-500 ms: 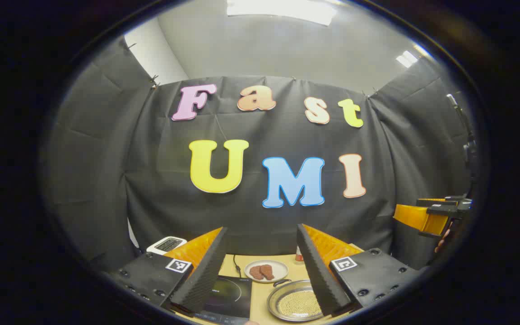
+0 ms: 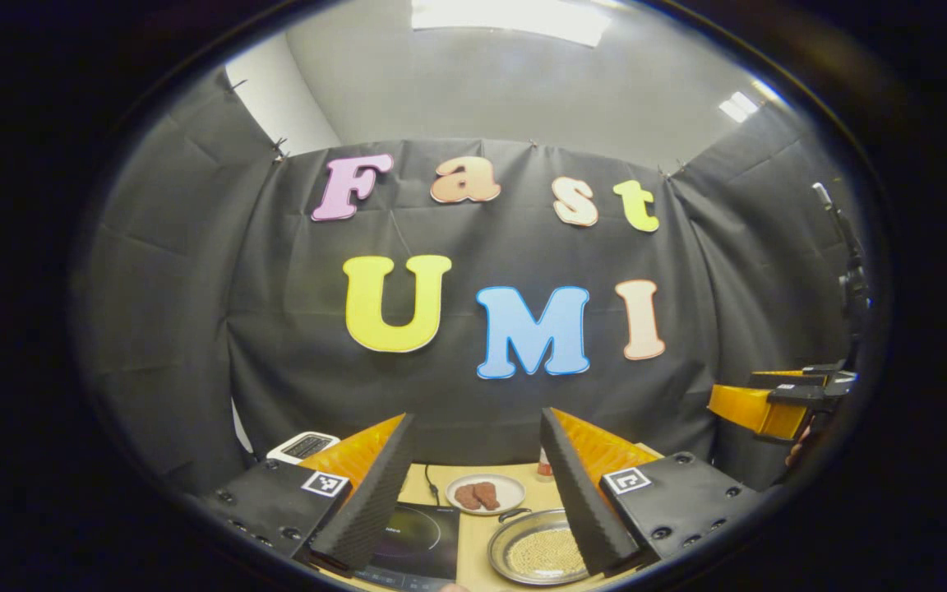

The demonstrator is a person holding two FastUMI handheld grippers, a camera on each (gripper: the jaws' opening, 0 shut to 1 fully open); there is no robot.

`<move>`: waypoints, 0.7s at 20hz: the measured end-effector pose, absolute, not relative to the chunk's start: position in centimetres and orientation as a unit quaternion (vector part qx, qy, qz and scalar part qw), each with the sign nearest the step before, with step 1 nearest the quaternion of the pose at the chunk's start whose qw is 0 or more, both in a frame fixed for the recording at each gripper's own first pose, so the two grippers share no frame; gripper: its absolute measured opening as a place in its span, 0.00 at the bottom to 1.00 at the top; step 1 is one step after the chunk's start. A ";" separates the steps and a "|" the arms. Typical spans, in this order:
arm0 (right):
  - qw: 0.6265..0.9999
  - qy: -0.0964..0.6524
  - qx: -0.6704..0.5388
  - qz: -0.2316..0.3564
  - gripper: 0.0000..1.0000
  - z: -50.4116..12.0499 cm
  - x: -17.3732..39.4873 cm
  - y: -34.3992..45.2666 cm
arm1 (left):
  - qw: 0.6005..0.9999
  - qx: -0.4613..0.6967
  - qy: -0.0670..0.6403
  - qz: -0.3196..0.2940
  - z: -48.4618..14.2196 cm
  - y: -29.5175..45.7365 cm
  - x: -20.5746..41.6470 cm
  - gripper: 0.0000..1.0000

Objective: First push the handle of the pot to place it horizontally, then grasp the pot with both hands and set it on the induction cooktop.

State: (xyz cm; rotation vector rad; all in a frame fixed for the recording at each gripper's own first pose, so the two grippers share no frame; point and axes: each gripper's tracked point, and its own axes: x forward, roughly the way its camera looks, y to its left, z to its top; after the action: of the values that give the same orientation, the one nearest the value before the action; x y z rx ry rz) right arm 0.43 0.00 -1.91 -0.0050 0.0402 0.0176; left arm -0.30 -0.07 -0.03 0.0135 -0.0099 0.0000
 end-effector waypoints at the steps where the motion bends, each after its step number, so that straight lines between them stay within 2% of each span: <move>1: 1.000 0.023 -0.004 0.009 0.97 -2.3 0.6 -0.1 | 1.000 0.007 -0.006 0.001 0.1 0.0 -0.2 0.95; 2: 1.000 0.026 -0.004 0.011 0.97 -2.5 0.6 0.0 | 1.000 0.008 -0.006 0.001 0.1 0.0 -0.1 0.99; 10: 0.998 0.065 -0.007 0.023 0.97 -6.4 1.2 0.4 | 1.000 0.010 0.006 0.008 -1.1 0.5 0.5 0.99; 12: 0.996 0.081 -0.007 0.026 0.97 -7.9 1.3 0.6 | 1.000 0.011 0.012 0.010 -1.7 0.7 0.5 0.95; 14: 0.994 0.105 -0.007 0.035 0.98 -9.7 1.3 1.1 | 1.000 0.013 0.018 0.013 -2.1 1.1 0.5 0.97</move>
State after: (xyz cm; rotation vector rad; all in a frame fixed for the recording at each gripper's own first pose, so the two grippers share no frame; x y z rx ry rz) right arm 1.30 1.13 -9.74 -0.0150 0.2113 0.0700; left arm 0.52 1.12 -2.15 0.0262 0.0354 0.0258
